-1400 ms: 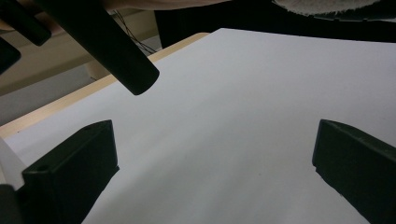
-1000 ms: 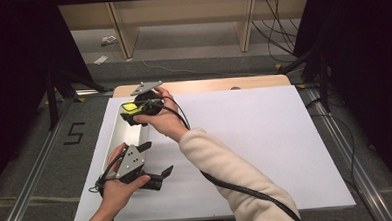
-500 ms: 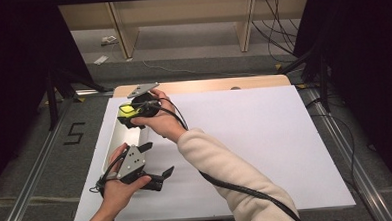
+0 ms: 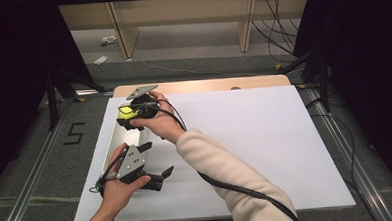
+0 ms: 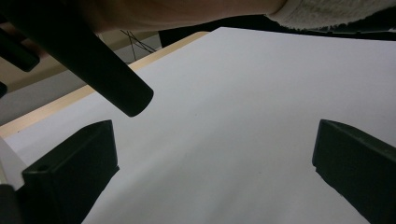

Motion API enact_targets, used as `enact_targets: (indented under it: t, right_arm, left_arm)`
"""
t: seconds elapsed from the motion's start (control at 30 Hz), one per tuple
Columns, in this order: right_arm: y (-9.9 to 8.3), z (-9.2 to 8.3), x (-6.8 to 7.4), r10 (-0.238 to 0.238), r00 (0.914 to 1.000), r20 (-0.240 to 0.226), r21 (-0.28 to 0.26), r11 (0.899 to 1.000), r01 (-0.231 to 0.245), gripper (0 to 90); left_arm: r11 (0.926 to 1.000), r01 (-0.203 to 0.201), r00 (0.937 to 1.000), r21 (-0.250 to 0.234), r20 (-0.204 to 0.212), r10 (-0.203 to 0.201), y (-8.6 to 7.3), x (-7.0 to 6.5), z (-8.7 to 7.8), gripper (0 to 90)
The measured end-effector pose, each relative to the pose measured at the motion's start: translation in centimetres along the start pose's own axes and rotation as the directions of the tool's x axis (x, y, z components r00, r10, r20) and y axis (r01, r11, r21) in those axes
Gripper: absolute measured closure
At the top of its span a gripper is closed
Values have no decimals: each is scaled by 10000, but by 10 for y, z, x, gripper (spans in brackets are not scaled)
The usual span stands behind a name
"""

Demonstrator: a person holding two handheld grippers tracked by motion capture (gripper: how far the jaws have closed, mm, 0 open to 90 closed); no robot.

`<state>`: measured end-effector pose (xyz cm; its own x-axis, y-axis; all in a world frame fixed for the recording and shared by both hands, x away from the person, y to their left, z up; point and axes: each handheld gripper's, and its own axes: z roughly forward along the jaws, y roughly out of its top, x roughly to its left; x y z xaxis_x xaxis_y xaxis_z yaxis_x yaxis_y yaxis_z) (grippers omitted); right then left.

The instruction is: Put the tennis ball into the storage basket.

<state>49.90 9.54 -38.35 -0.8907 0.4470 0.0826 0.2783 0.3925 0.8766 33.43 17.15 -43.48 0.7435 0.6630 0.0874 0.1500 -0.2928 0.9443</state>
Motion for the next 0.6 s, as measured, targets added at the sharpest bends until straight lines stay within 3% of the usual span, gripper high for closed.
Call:
enact_targets:
  t: [0.6]
  right_arm:
    - [-2,5,3,-111,9998,-152,110,9999,112,268]
  left_arm:
    - [10000,-3,10000,-7,-6,3,0,0,0,0]
